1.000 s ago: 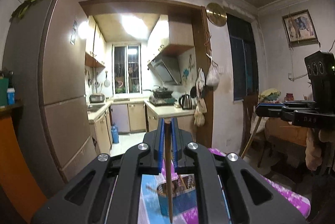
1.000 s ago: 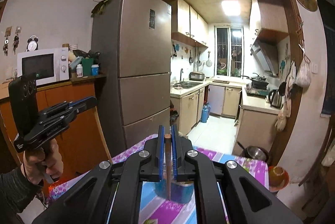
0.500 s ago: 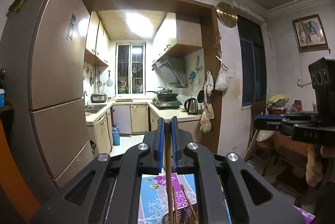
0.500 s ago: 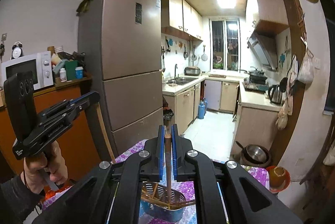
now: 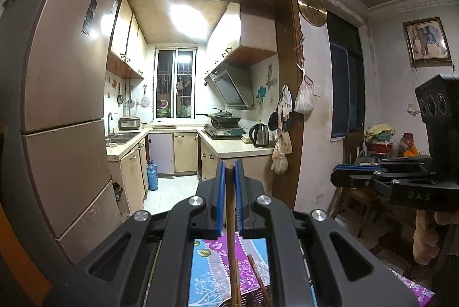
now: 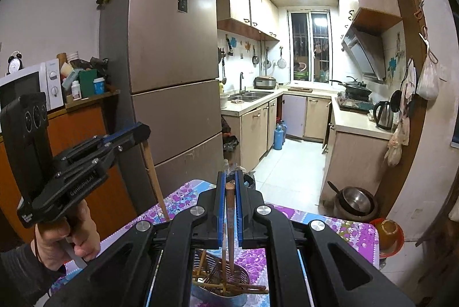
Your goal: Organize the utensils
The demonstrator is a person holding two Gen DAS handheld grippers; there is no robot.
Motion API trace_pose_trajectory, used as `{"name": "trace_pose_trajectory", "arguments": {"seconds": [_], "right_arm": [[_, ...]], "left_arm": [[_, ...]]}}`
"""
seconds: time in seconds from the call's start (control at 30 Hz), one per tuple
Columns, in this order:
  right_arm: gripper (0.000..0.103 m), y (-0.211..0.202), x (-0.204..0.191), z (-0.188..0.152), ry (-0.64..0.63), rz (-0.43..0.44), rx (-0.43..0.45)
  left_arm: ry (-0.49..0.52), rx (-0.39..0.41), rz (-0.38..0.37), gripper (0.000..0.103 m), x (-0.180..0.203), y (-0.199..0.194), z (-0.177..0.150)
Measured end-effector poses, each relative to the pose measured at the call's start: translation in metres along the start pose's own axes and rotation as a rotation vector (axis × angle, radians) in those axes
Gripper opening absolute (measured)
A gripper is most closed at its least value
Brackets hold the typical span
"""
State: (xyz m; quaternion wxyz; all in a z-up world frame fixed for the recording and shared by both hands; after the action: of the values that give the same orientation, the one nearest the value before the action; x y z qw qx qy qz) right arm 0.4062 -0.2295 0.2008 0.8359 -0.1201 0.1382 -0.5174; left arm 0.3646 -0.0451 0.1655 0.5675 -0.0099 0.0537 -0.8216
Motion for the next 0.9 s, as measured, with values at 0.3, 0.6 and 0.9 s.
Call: {"name": "trace_pose_trajectory", "arguments": {"seconds": [0.3,0.6,0.9], "right_arm": [[0.008,0.012,-0.001,-0.006,-0.005,0.001,-0.012],[0.018,0.023,0.004,-0.013,0.018,0.018,-0.043],[0.037,-0.013,-0.008,-0.003,-0.009,0.006,0.028]], "left_arm": [[0.01,-0.023,0.002,0.005,0.0,0.014,-0.009],[-0.023,-0.055,0.007,0.013,-0.007,0.019,-0.022],[-0.034,-0.023,0.066,0.05,-0.017,-0.004,-0.01]]}}
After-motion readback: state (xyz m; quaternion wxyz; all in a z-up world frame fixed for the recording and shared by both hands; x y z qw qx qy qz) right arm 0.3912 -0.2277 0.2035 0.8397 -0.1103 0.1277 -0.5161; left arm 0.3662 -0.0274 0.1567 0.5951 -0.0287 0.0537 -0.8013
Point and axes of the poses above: each gripper's, at about its wrist camera, not at the fingertips, and y roughly the way its jaws point, x to its right, z to its top, the point moved 1 cm from there along y, roughly the way its jaws point, and after that the axes turned 3 degrees about y, right-handed, at the moved point
